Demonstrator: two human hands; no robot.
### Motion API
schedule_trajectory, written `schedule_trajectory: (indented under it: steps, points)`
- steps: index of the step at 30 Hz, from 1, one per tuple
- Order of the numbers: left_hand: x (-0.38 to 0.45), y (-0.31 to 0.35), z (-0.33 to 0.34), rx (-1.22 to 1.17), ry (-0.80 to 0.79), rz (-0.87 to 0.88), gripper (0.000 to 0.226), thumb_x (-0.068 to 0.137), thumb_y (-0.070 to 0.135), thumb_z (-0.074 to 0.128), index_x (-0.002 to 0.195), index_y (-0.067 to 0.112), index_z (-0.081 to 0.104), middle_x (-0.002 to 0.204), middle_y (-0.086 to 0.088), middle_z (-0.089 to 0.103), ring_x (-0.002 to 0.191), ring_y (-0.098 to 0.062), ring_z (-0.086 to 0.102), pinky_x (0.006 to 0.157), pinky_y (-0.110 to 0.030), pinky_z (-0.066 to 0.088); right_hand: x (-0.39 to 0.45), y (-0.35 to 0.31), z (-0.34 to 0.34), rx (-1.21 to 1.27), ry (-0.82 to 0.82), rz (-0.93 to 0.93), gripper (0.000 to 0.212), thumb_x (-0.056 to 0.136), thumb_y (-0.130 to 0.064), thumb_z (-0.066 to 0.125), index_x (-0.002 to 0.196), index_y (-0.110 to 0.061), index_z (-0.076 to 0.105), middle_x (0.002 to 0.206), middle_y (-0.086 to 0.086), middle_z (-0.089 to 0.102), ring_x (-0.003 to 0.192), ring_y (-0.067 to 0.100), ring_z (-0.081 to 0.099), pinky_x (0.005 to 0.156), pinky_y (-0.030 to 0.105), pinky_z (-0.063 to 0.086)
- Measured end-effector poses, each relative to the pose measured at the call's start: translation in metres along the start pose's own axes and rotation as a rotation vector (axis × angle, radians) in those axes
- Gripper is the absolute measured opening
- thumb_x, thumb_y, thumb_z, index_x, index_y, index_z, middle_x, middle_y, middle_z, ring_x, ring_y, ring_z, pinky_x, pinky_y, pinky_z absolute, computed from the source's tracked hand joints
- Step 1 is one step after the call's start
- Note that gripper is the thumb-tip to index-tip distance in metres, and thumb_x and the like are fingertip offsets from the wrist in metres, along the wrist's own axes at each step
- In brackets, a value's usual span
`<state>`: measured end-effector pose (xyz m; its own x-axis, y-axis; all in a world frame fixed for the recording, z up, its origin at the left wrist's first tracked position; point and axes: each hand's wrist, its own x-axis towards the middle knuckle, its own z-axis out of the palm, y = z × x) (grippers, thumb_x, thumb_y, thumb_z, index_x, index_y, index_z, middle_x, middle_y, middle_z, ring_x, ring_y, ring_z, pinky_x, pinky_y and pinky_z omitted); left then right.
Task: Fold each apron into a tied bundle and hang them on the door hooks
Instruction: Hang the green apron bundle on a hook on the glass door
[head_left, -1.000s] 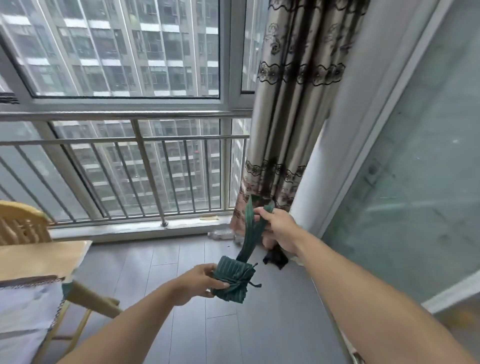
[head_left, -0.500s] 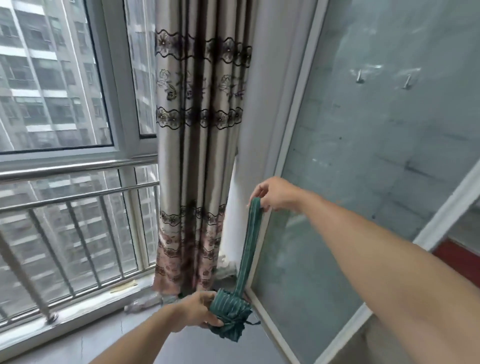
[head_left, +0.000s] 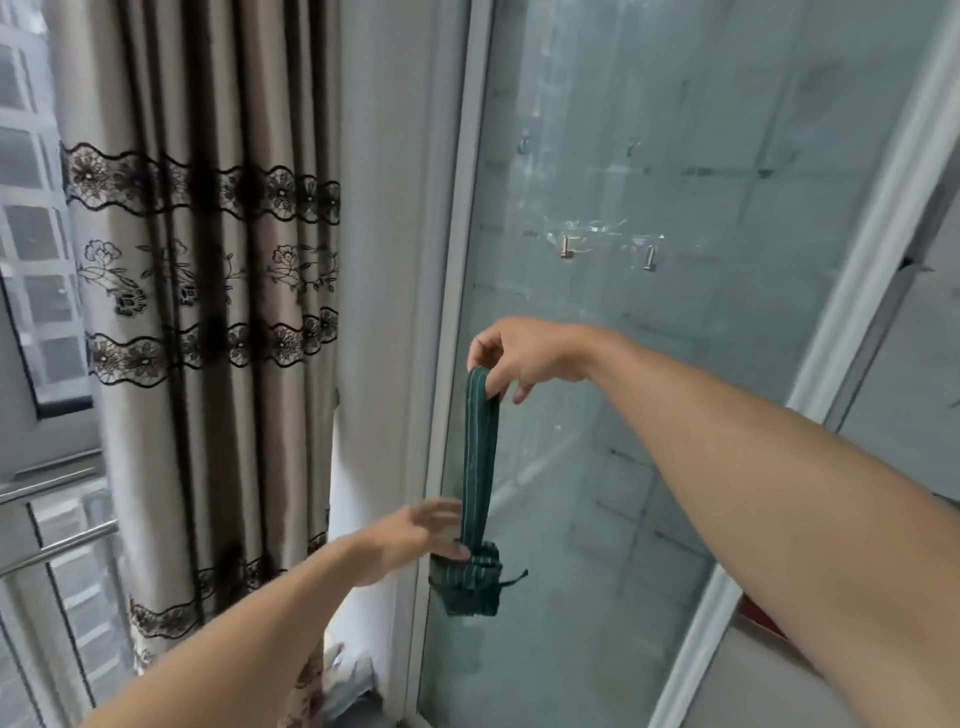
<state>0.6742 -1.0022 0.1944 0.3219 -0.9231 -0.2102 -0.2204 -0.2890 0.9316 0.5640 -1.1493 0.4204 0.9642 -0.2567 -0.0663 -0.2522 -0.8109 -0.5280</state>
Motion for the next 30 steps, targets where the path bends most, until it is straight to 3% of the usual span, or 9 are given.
schedule_trajectory:
  steps: [4,6,8,13,17,19,22,25,30]
  points:
    - [0.04,0.109,-0.024,-0.145,0.217,0.279,0.056,0.074,0.053,0.078,0.118,0.03,0.053,0.12,0.013,0.06,0.118,-0.013,0.058,0.11,-0.034,0.043,0.025,0.005,-0.051,-0.043,0.228,0.004,0.02,0.087,0.003,0.068,0.096,-0.014,0.064,0.083,0.002,0.065,0.072,0.016,0.066,0.055,0.025,0.054]
    - [0.062,0.151,-0.034,-0.189,0.287,0.377,0.035,0.082,0.049,0.076,0.103,0.024,0.064,0.107,0.013,0.067,0.108,-0.014,0.063,0.103,-0.033,0.049,0.038,0.011,-0.076,-0.058,0.291,0.017,0.021,0.085,0.001,0.069,0.093,-0.016,0.06,0.086,0.005,0.068,0.073,0.018,0.068,0.056,0.026,0.054]
    - [0.093,0.186,-0.045,-0.209,0.319,0.432,0.03,0.087,0.044,0.074,0.104,0.02,0.072,0.107,0.004,0.074,0.106,-0.018,0.068,0.098,-0.035,0.053,0.054,0.022,-0.104,-0.105,0.34,0.029,0.023,0.084,0.0,0.071,0.092,-0.016,0.057,0.088,0.007,0.068,0.071,0.017,0.069,0.059,0.029,0.057]
    - [0.157,0.242,-0.057,-0.197,0.486,0.493,0.023,0.089,0.033,0.076,0.098,0.012,0.073,0.102,-0.006,0.077,0.102,-0.025,0.072,0.093,-0.041,0.058,0.081,0.052,-0.159,-0.195,0.446,0.024,0.025,0.084,0.0,0.072,0.089,-0.015,0.053,0.085,0.008,0.066,0.067,0.015,0.07,0.056,0.03,0.057]
    - [0.2,0.271,-0.061,-0.227,0.57,0.473,0.013,0.09,0.021,0.074,0.092,0.01,0.068,0.104,-0.012,0.076,0.103,-0.029,0.071,0.095,-0.046,0.057,0.104,0.074,-0.189,-0.301,0.508,0.028,0.014,0.082,-0.007,0.078,0.083,-0.015,0.066,0.084,0.008,0.074,0.071,0.017,0.072,0.048,0.024,0.052]
    - [0.213,0.282,-0.067,-0.306,0.57,0.438,0.011,0.088,0.018,0.073,0.094,0.01,0.068,0.108,-0.012,0.072,0.106,-0.028,0.068,0.095,-0.041,0.056,0.11,0.081,-0.199,-0.405,0.554,0.019,0.014,0.076,-0.02,0.086,0.078,-0.024,0.073,0.078,-0.004,0.075,0.073,0.015,0.07,0.051,0.023,0.047]
    - [0.228,0.29,-0.085,-0.459,0.388,0.429,0.019,0.09,0.021,0.07,0.105,0.01,0.068,0.095,-0.003,0.062,0.083,-0.017,0.06,0.082,-0.033,0.049,0.117,0.091,-0.212,-0.611,0.689,-0.03,0.009,0.076,-0.032,0.085,0.083,-0.033,0.079,0.082,-0.015,0.073,0.081,0.011,0.065,0.057,0.024,0.036]
    - [0.241,0.291,-0.099,-0.525,0.18,0.458,0.012,0.096,0.031,0.064,0.096,0.019,0.066,0.078,0.003,0.056,0.068,-0.013,0.053,0.075,-0.03,0.045,0.125,0.099,-0.218,-0.686,0.728,-0.054,0.005,0.082,-0.032,0.078,0.087,-0.035,0.078,0.09,-0.013,0.073,0.088,0.015,0.064,0.065,0.028,0.038]
    - [0.264,0.298,-0.108,-0.522,0.169,0.48,0.007,0.102,0.026,0.057,0.102,0.02,0.061,0.072,0.007,0.058,0.064,-0.009,0.053,0.068,-0.024,0.047,0.136,0.092,-0.225,-0.754,0.701,0.006,0.019,0.081,-0.016,0.071,0.084,-0.034,0.077,0.088,-0.01,0.071,0.084,0.016,0.062,0.064,0.028,0.038]
